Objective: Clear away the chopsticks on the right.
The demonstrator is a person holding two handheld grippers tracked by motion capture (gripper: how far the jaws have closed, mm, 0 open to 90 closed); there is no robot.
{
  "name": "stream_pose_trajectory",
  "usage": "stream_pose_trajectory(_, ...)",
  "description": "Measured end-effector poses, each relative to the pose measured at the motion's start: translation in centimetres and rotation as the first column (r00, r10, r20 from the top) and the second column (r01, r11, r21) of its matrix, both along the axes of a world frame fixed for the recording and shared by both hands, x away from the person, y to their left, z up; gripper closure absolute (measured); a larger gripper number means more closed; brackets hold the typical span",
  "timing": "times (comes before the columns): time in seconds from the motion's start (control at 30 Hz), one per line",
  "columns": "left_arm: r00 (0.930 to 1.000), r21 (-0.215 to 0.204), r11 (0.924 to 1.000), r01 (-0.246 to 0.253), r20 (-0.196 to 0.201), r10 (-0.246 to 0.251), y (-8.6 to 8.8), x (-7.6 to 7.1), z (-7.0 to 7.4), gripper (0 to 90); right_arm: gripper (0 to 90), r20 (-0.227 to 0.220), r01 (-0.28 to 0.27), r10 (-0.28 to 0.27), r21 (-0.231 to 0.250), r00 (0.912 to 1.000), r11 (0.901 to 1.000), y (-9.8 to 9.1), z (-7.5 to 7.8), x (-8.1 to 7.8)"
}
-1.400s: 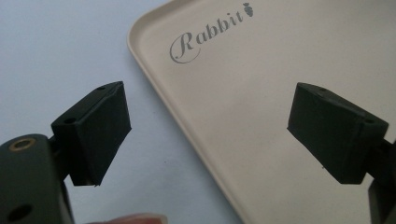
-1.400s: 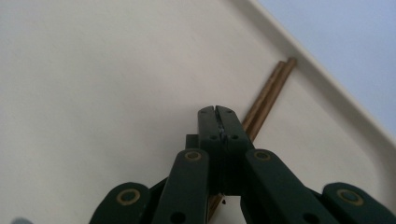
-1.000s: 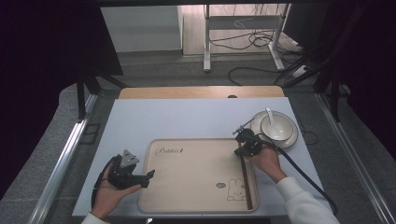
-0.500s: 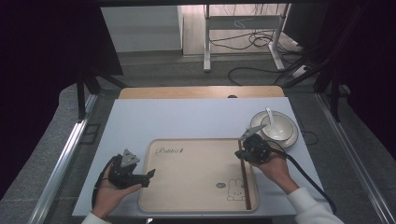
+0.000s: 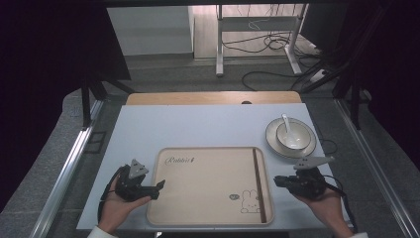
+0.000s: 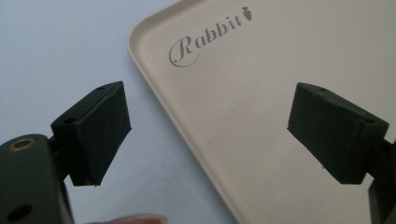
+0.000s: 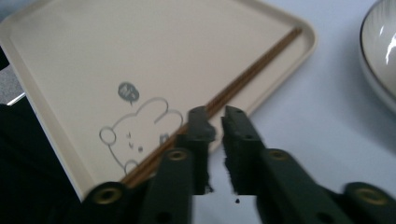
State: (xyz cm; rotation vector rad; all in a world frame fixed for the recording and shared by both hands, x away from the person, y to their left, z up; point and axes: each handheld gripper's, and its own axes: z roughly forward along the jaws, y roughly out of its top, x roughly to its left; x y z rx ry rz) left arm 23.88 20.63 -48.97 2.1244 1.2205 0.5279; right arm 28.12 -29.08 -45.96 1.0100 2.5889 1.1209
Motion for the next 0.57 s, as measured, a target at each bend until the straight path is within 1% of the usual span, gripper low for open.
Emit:
stream_pose_trajectory(0.03,1.0,0.0,1.0,-0.002,0.0,0.002,0.02,0.01,-0.01,13.2,69.6,0.0,0.001,-0.001,0.0,1.0,1.0,-0.18,-0.17,-0.13)
stream_pose_trajectory(0.07,1.0,0.0,1.0,-0.003,-0.001,0.003,0.03,0.02,-0.01,13.2,61.3,0.007,0.011,-0.011,0.003,0.9999,0.9999,-0.34,-0.31,-0.29)
stream_pose_trajectory(0.13,1.0,0.001,1.0,-0.003,0.0,0.003,0.02,0.01,0.01,13.2,51.0,0.009,0.022,-0.022,-0.001,0.9997,0.9998,-0.4,-0.31,-0.36)
stream_pose_trajectory(0.17,1.0,0.002,1.0,-0.003,0.001,0.003,0.01,0.0,0.01,13.2,46.2,0.025,0.027,-0.027,0.0,0.9993,0.9996,-0.35,-0.25,-0.38)
stream_pose_trajectory(0.23,1.0,0.003,1.0,0.0,0.002,0.0,-0.03,-0.02,0.01,13.2,40.0,0.038,0.036,-0.036,0.006,0.9986,0.9993,-0.28,-0.13,-0.4)
stream_pose_trajectory(0.3,1.0,0.004,1.0,0.001,0.002,-0.001,-0.03,-0.02,-0.01,13.2,35.1,0.038,0.041,-0.042,0.02,0.9984,0.9989,-0.27,-0.11,-0.32)
stream_pose_trajectory(0.37,1.0,0.003,1.0,0.0,0.002,0.0,0.03,-0.01,-0.03,13.2,30.9,0.042,0.044,-0.044,0.02,0.9981,0.9988,-0.32,-0.09,-0.25)
stream_pose_trajectory(0.5,0.9999,-0.004,0.9999,-0.011,0.006,0.011,0.23,-0.04,-0.07,13.2,28.2,0.051,0.048,-0.049,0.023,0.9975,0.9986,-0.26,-0.11,-0.18)
stream_pose_trajectory(0.57,1.0,0.002,1.0,-0.009,0.003,0.009,0.32,-0.06,-0.06,13.2,27.1,0.056,0.046,-0.047,0.013,0.9973,0.9988,-0.22,-0.16,-0.12)
